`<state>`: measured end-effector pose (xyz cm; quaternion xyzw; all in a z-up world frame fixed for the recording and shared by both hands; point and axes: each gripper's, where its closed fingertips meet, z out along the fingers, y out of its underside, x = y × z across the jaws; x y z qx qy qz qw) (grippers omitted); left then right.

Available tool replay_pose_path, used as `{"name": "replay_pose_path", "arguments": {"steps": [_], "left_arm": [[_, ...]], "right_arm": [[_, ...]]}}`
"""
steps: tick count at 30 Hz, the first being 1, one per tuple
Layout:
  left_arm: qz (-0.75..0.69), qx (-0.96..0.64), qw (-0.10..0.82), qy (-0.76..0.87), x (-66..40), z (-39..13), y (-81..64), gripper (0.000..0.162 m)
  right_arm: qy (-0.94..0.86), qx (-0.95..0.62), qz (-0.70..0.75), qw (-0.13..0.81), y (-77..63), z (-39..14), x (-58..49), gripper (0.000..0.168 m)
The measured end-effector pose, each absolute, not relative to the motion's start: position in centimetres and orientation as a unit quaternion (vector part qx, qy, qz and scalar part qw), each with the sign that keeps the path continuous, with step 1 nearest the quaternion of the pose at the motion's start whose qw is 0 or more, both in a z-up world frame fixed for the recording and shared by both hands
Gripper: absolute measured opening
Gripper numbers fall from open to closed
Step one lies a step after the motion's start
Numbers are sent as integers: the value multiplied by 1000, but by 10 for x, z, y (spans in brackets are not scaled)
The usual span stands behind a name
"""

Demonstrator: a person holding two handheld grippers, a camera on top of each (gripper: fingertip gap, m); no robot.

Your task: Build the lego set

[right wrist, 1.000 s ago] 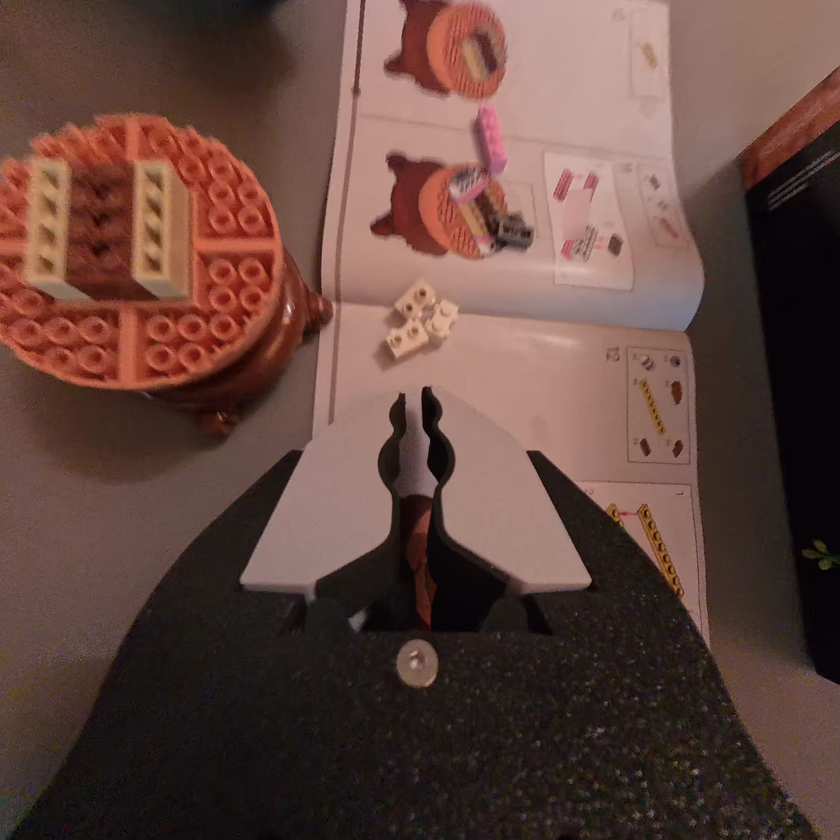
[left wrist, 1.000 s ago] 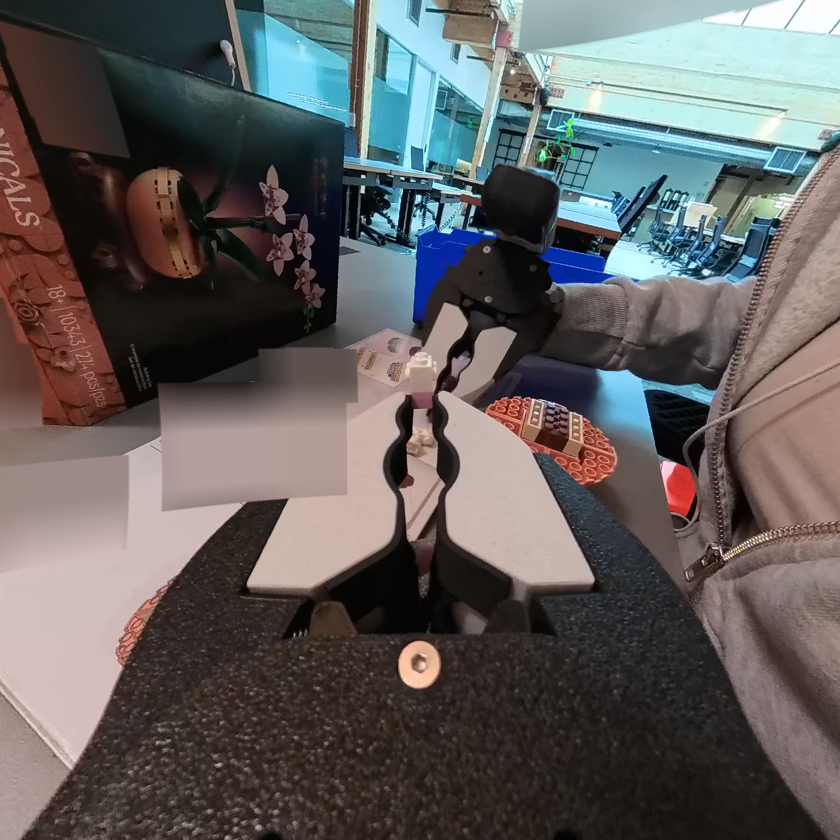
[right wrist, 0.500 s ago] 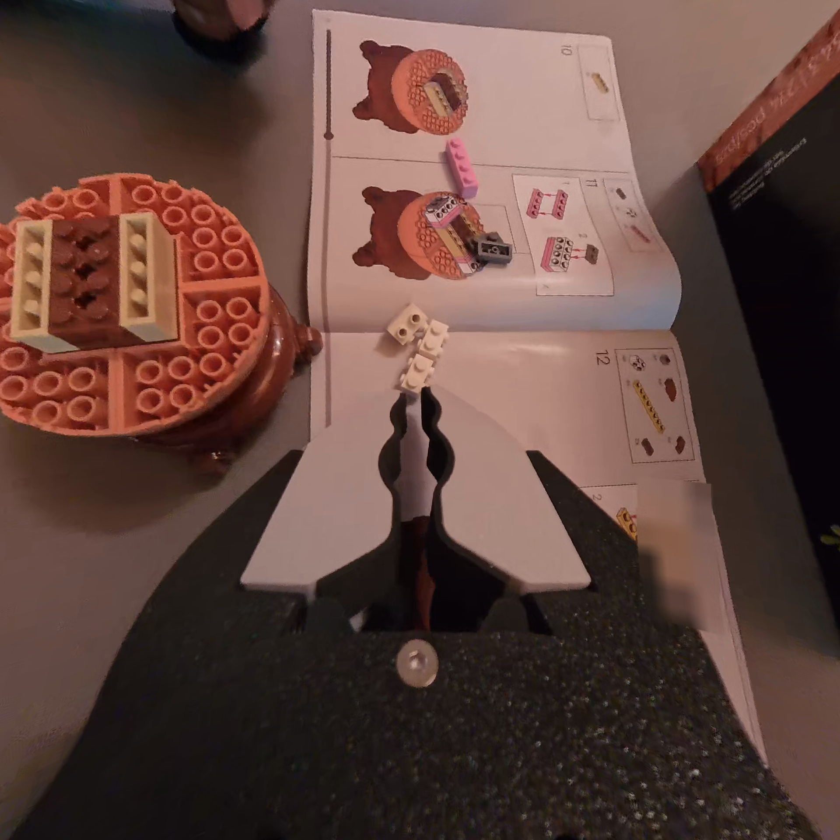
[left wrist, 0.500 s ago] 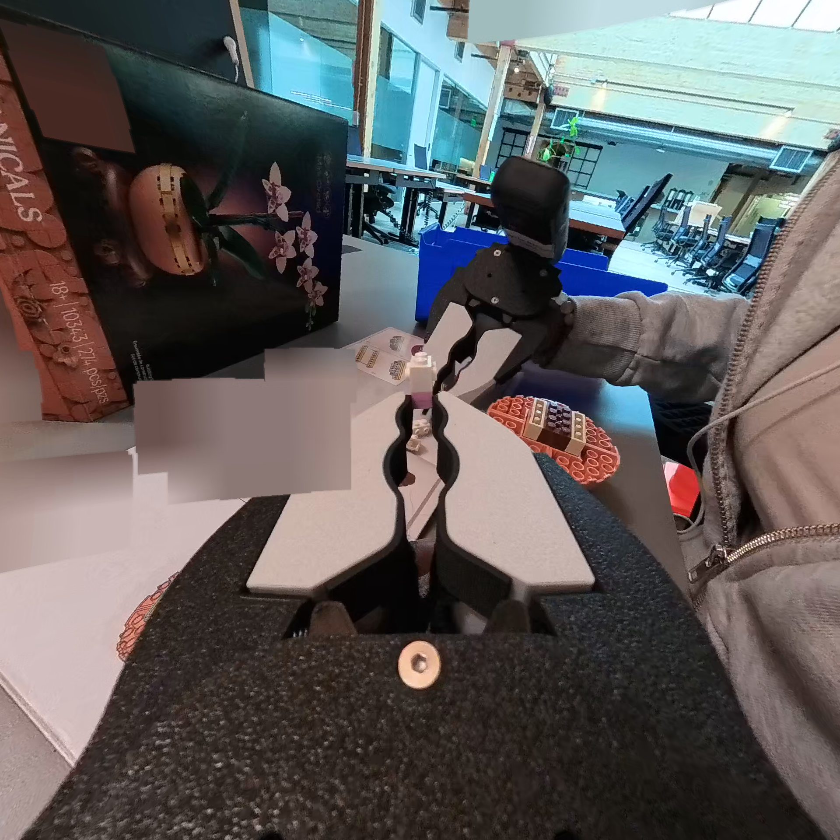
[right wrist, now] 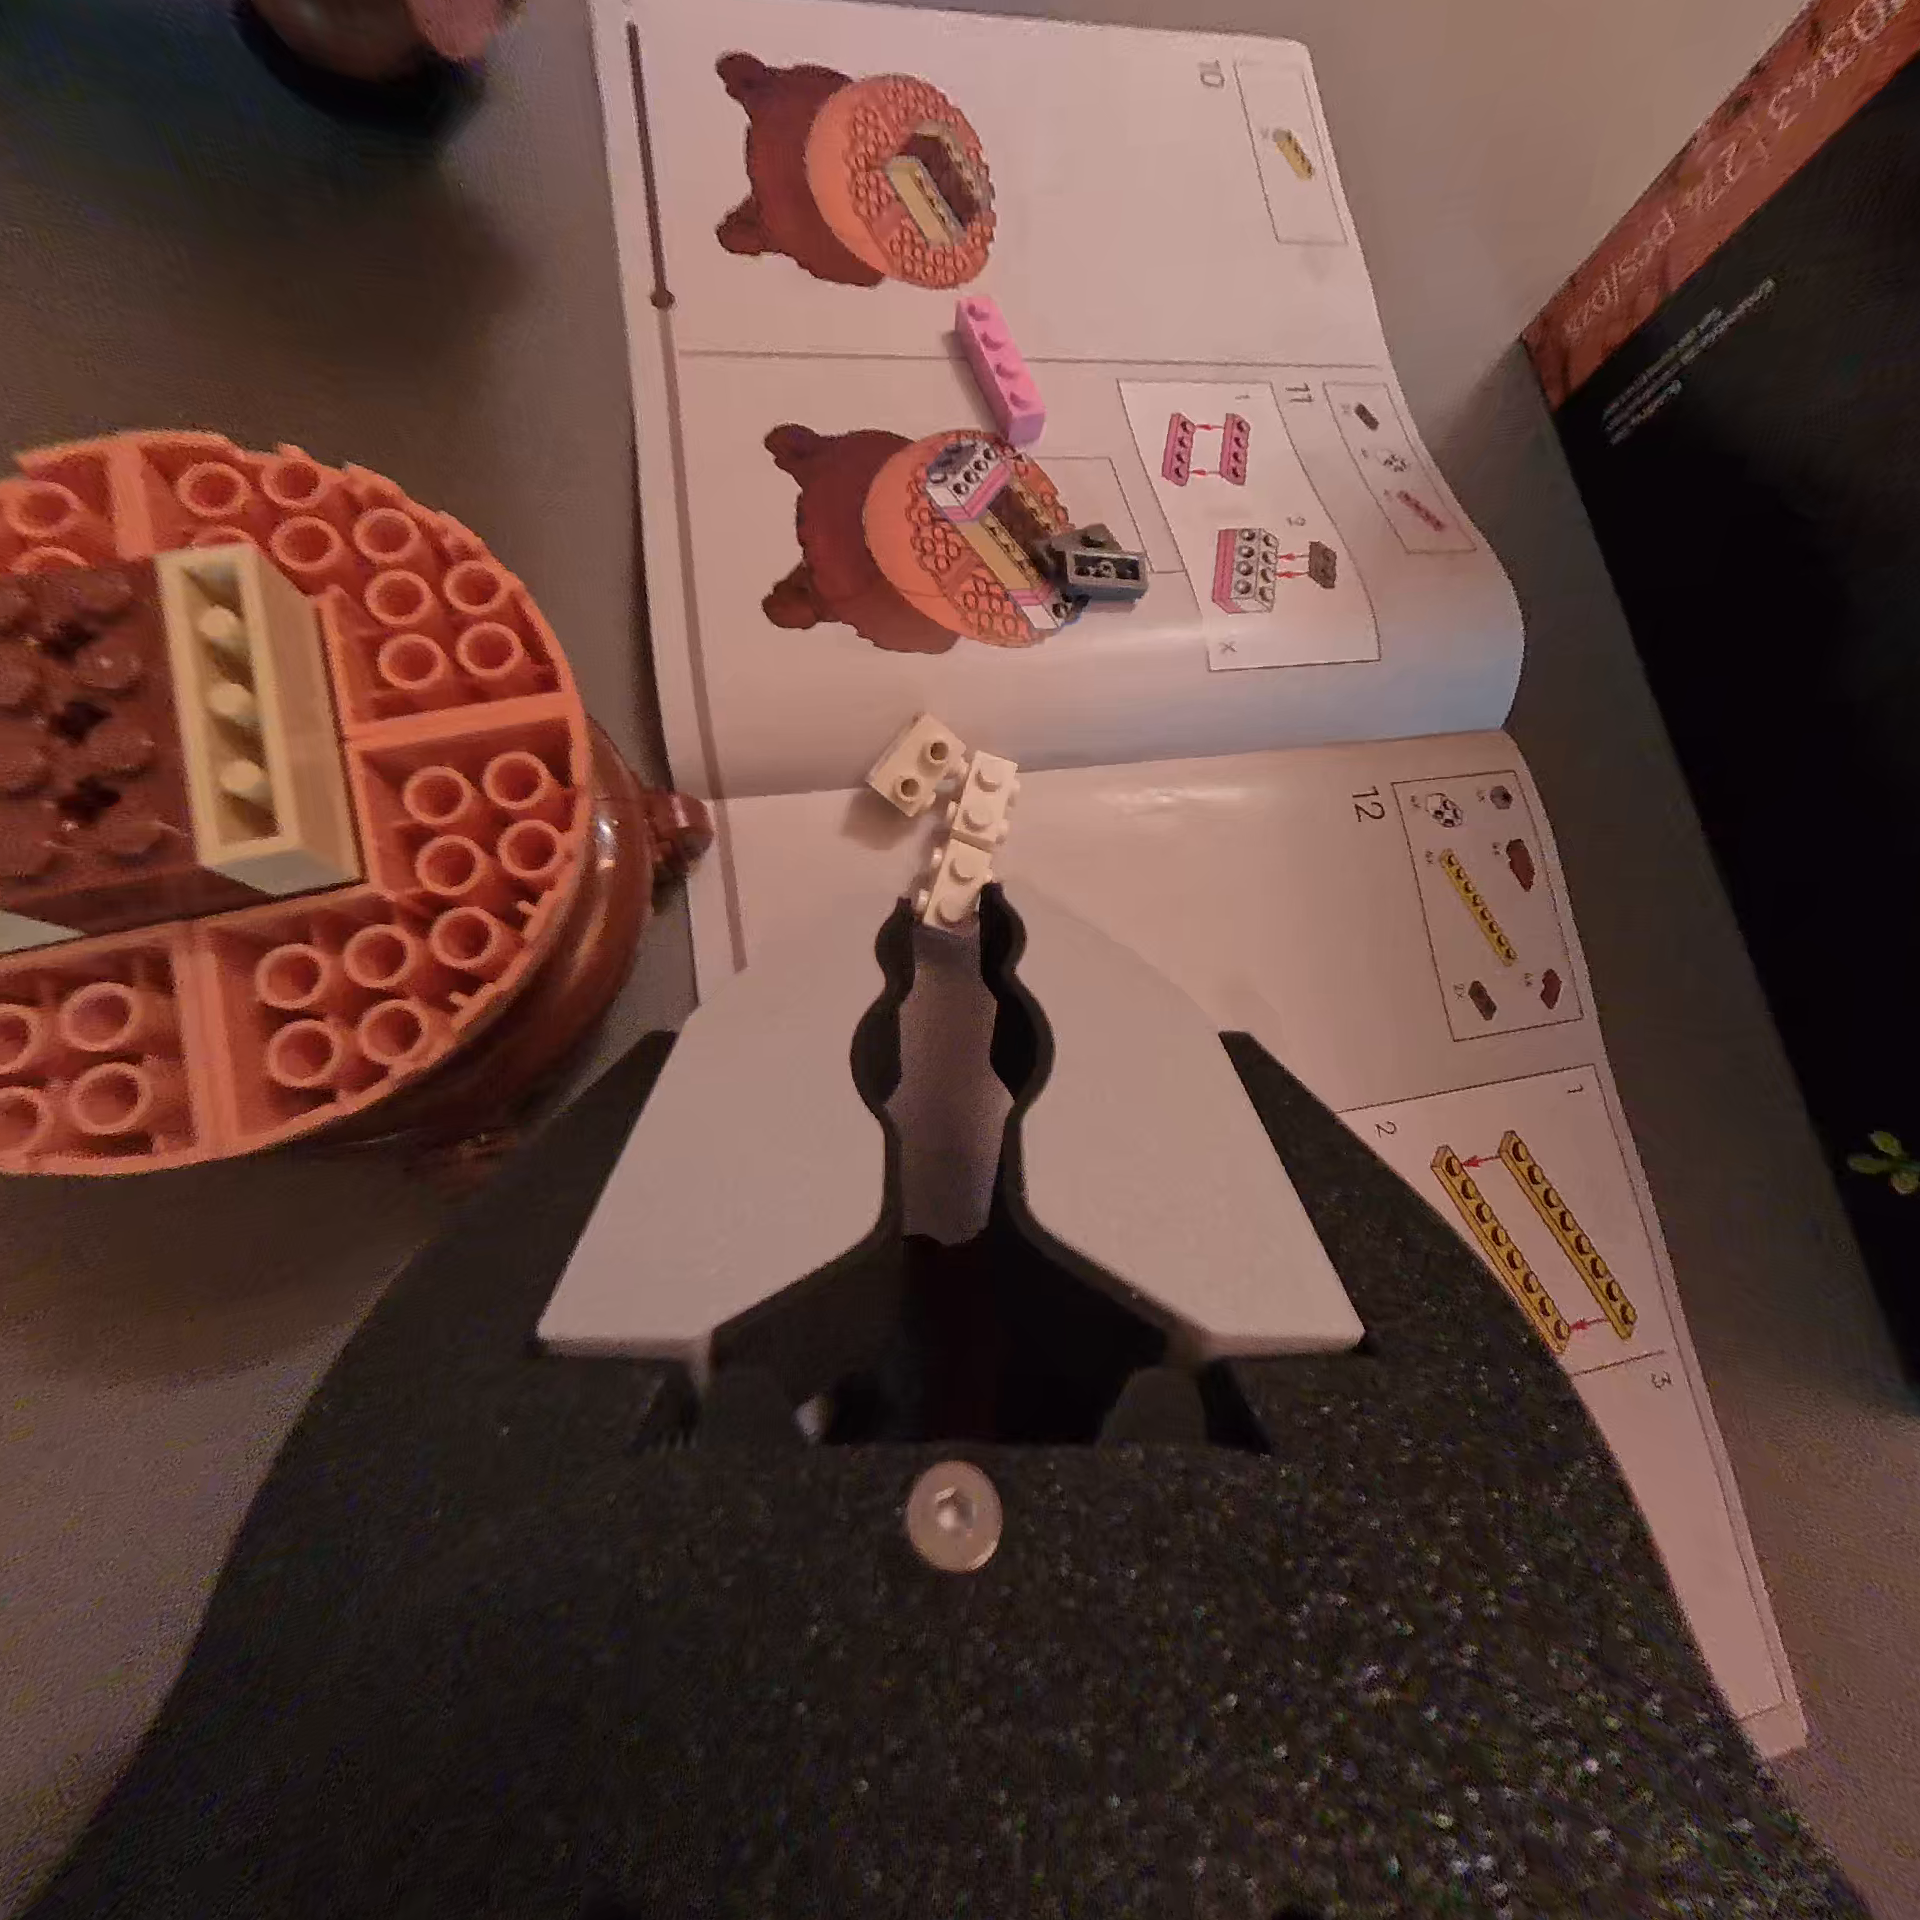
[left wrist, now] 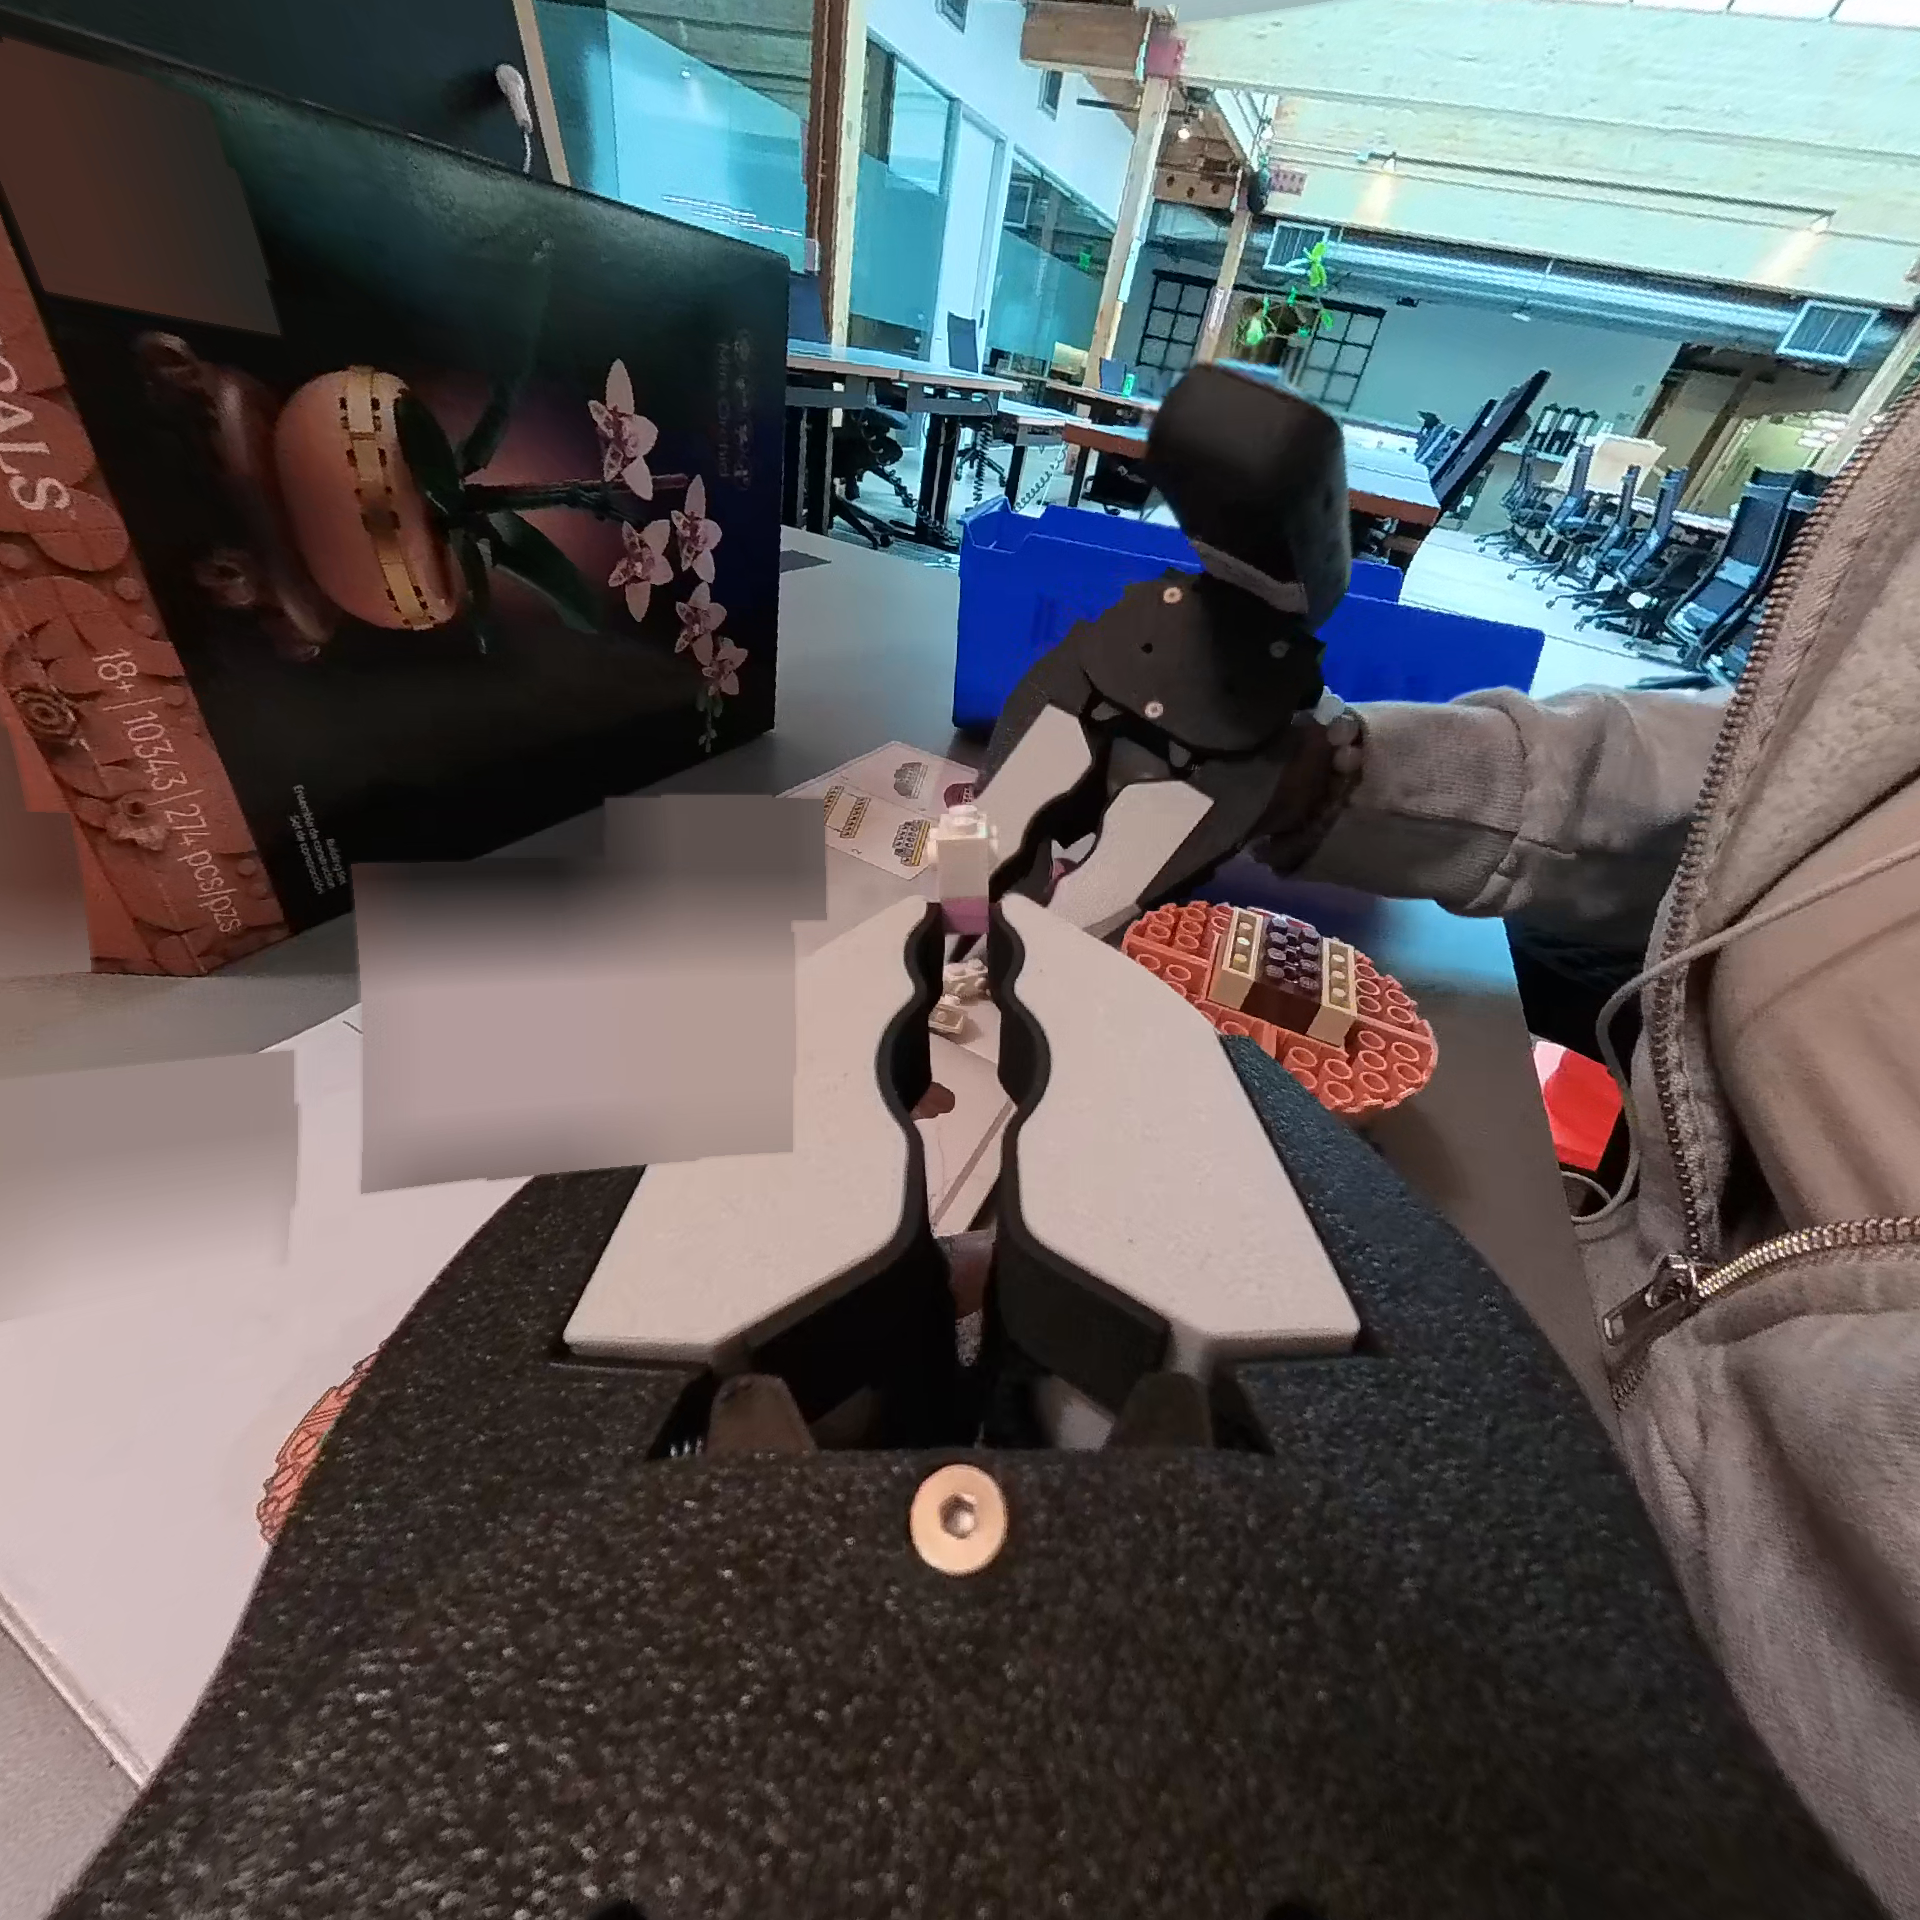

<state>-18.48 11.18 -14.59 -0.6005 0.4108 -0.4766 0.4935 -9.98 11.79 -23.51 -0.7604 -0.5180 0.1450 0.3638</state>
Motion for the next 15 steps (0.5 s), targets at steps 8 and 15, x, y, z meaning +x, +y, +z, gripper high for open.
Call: {"name": "replay_pose_path", "arguments": {"steps": [8,15], "left_arm": [[-479,-601,487,416,-183,-147,111,7],[-544,-583,443,409,-168,-140,98,7]], "right_arm": [[-423,-751,332,383,114,-204,-104,11],[-238,-585,659,408,115,-93,-104,10]]}}
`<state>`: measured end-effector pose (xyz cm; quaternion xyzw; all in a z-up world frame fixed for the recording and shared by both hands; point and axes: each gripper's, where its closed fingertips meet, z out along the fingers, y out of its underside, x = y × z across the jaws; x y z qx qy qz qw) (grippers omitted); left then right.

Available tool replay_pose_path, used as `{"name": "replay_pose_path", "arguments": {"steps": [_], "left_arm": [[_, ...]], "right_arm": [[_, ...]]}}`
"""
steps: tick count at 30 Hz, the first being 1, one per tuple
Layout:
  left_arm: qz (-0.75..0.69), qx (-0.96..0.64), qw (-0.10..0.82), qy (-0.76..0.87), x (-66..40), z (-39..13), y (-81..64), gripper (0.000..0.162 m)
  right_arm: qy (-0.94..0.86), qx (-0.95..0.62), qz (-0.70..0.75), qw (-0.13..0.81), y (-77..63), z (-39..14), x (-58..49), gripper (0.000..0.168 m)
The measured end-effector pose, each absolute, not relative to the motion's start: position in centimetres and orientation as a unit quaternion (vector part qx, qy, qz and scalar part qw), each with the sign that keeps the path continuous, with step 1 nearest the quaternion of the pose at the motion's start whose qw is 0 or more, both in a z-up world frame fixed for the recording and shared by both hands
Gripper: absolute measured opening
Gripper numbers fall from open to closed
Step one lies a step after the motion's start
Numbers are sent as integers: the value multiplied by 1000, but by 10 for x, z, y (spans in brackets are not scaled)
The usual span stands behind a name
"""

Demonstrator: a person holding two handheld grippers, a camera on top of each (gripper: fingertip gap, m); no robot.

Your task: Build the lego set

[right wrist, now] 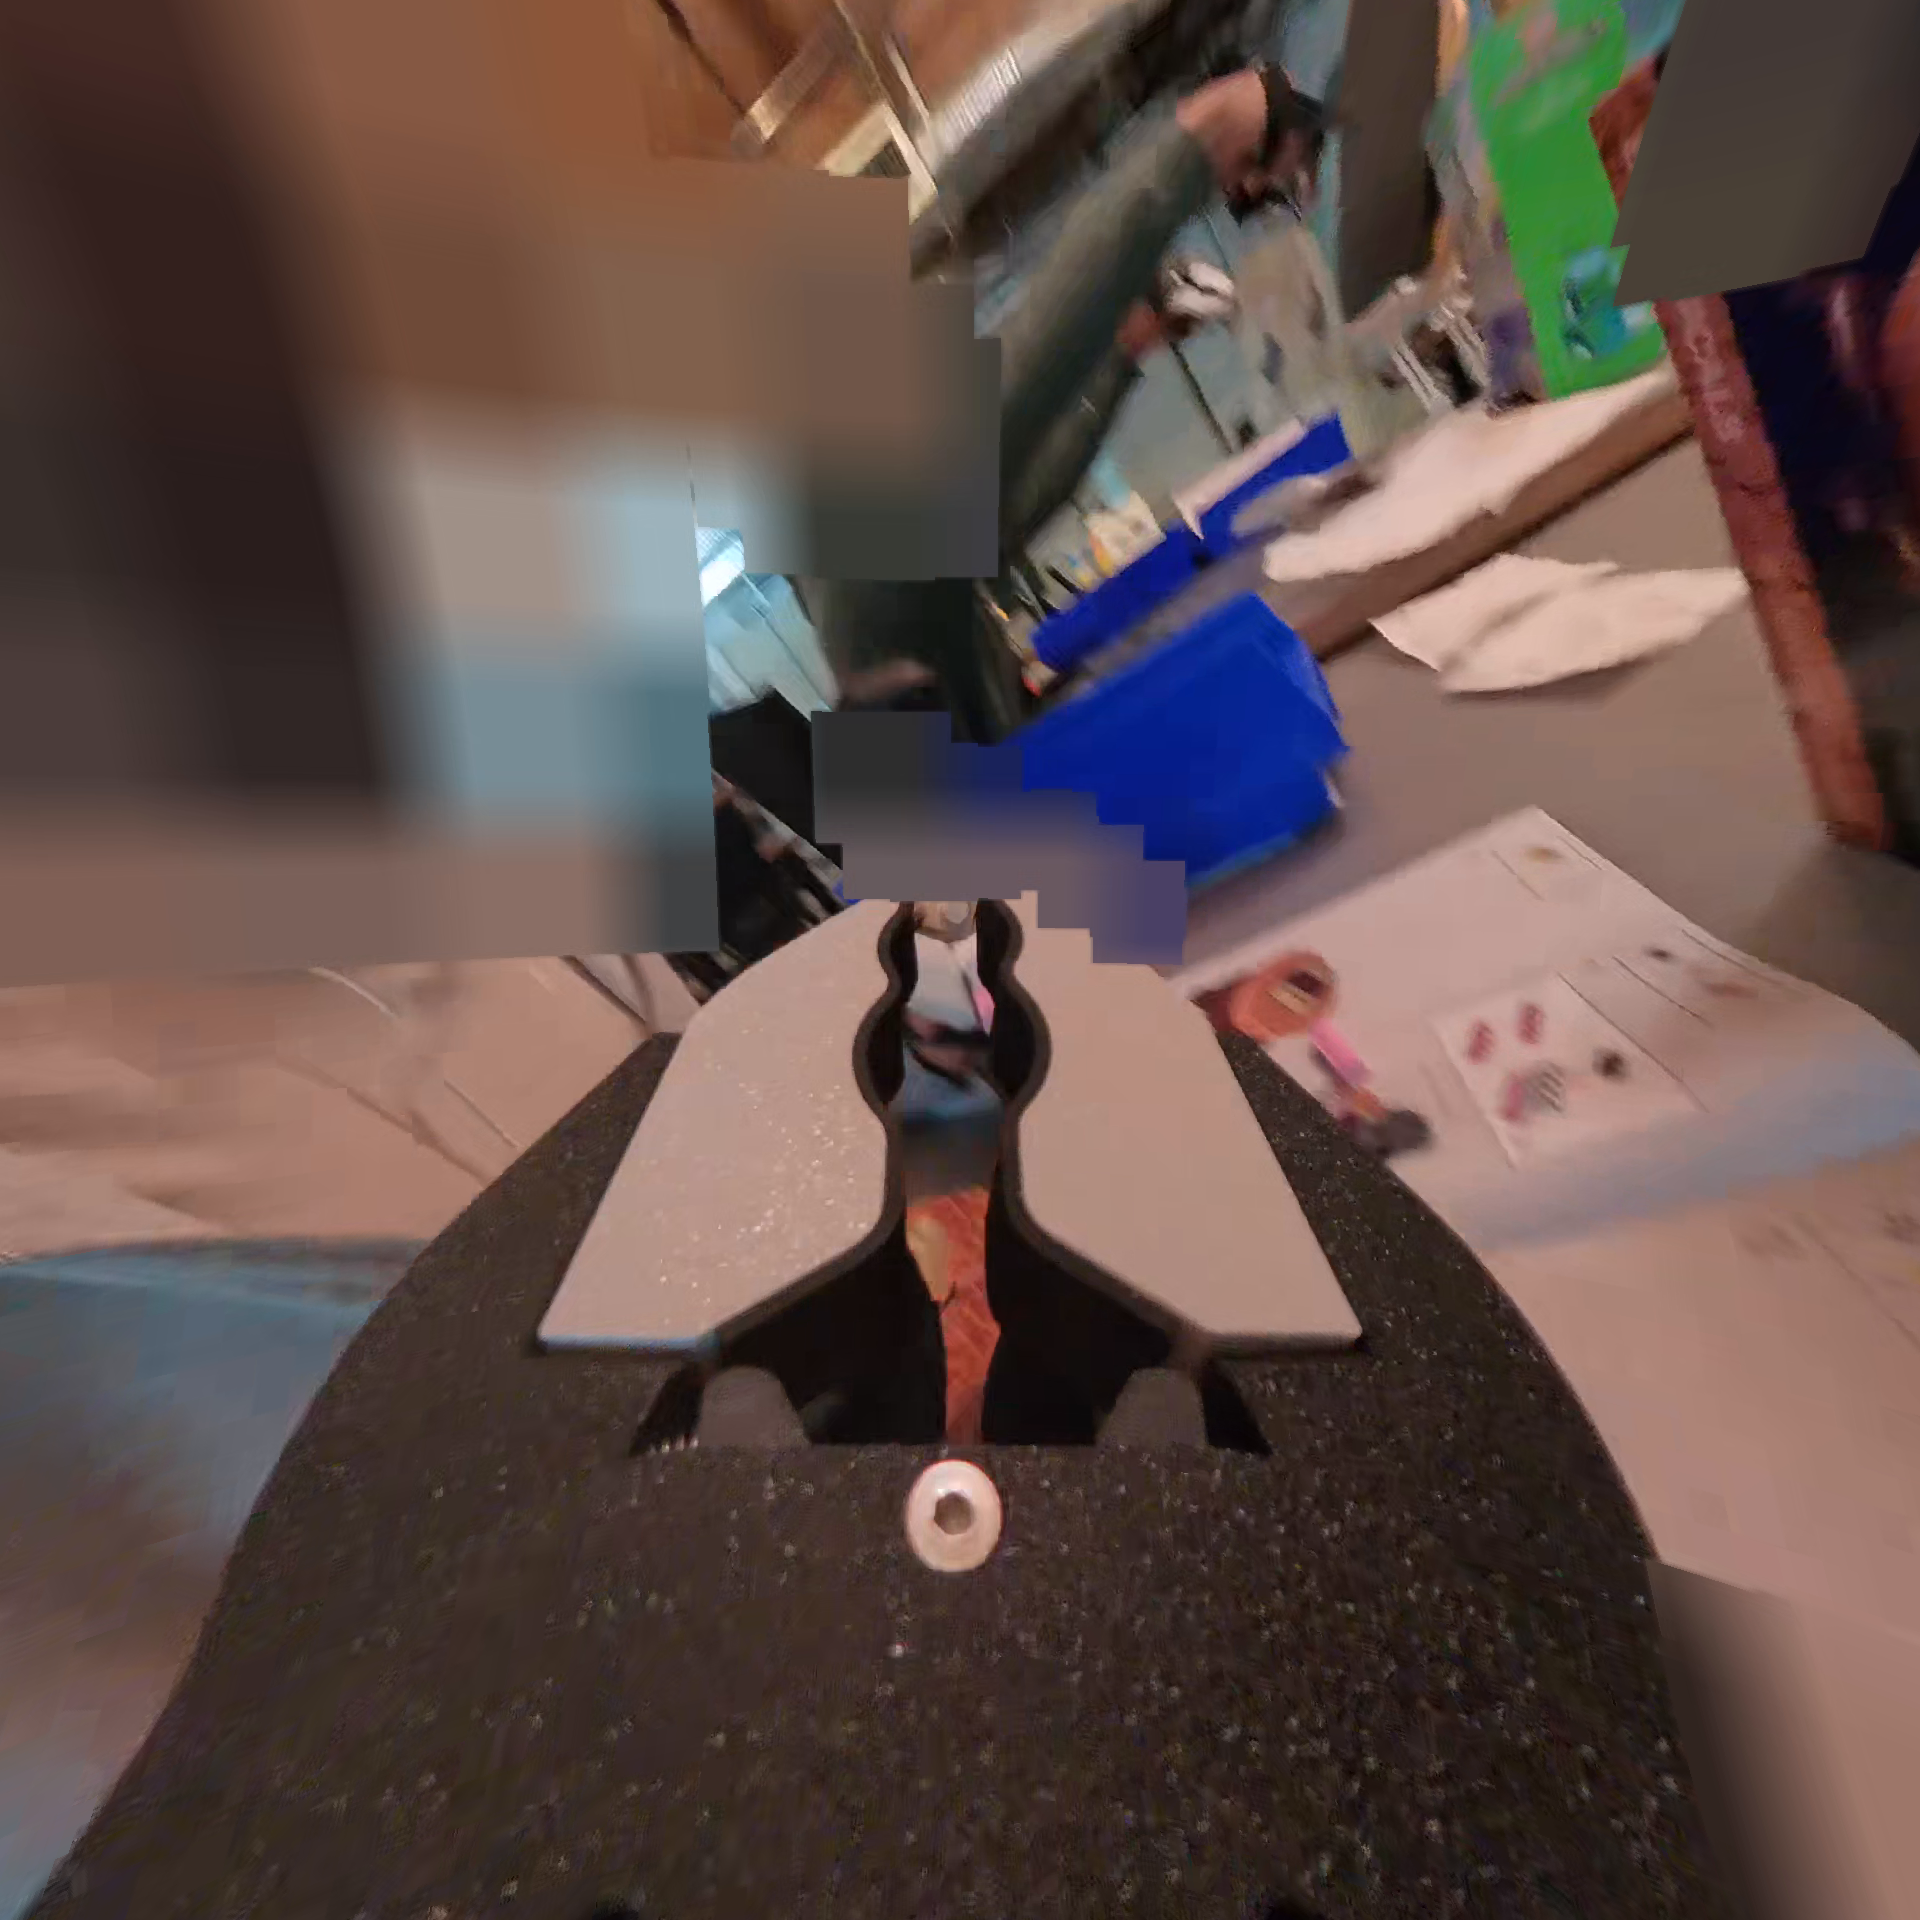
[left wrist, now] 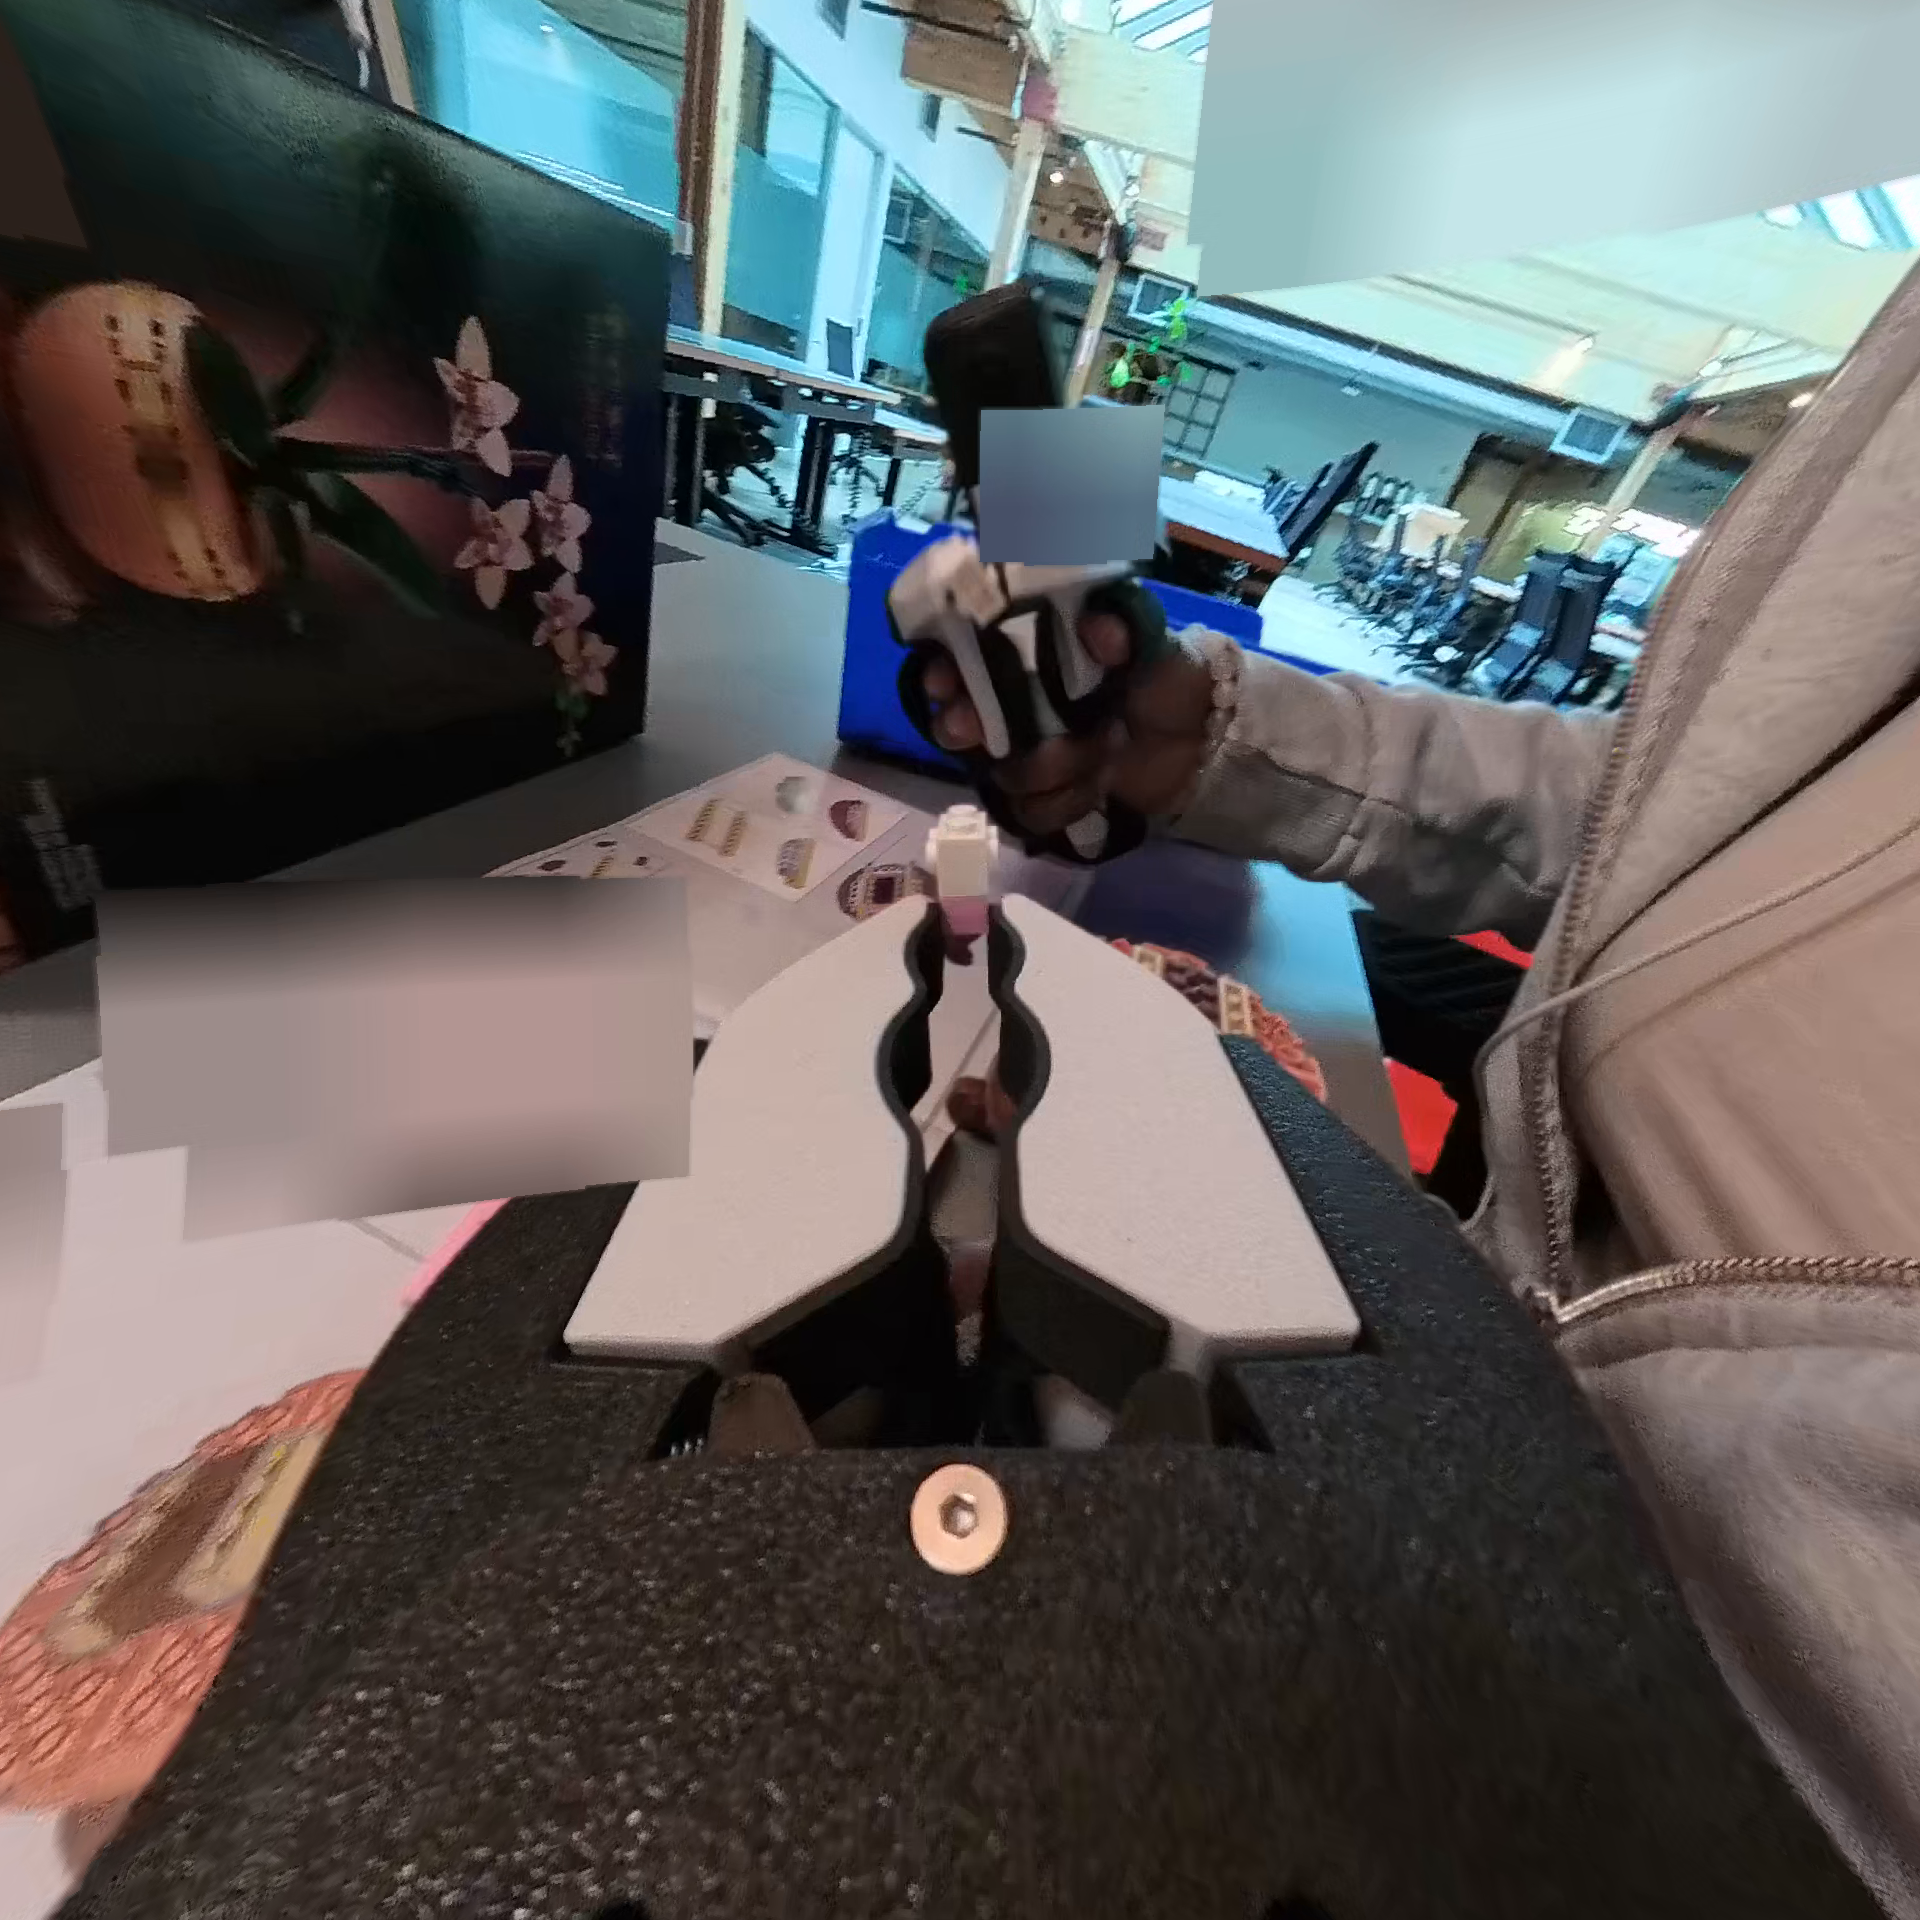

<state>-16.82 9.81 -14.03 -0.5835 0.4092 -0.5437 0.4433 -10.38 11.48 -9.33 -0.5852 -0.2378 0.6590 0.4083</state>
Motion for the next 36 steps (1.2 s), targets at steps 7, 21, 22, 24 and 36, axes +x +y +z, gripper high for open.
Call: {"name": "replay_pose_path", "arguments": {"steps": [7,21,22,24,36], "left_arm": [[-542,-573,459,407,-165,-133,99,7],[-595,-534,464,381,-165,-117,92,7],[-597,-533,464,380,-166,-117,92,7],[-605,-529,461,376,-166,-116,92,7],[-663,-501,440,342,-167,-98,93,6]], "right_arm": [[-409,-666,491,385,111,-108,-137,11],[-668,-647,244,273,98,-111,-160,11],[-670,-648,244,268,98,-110,-160,11],[-674,-646,248,259,97,-109,-161,11],[-708,-630,247,200,98,-94,-163,11]]}}
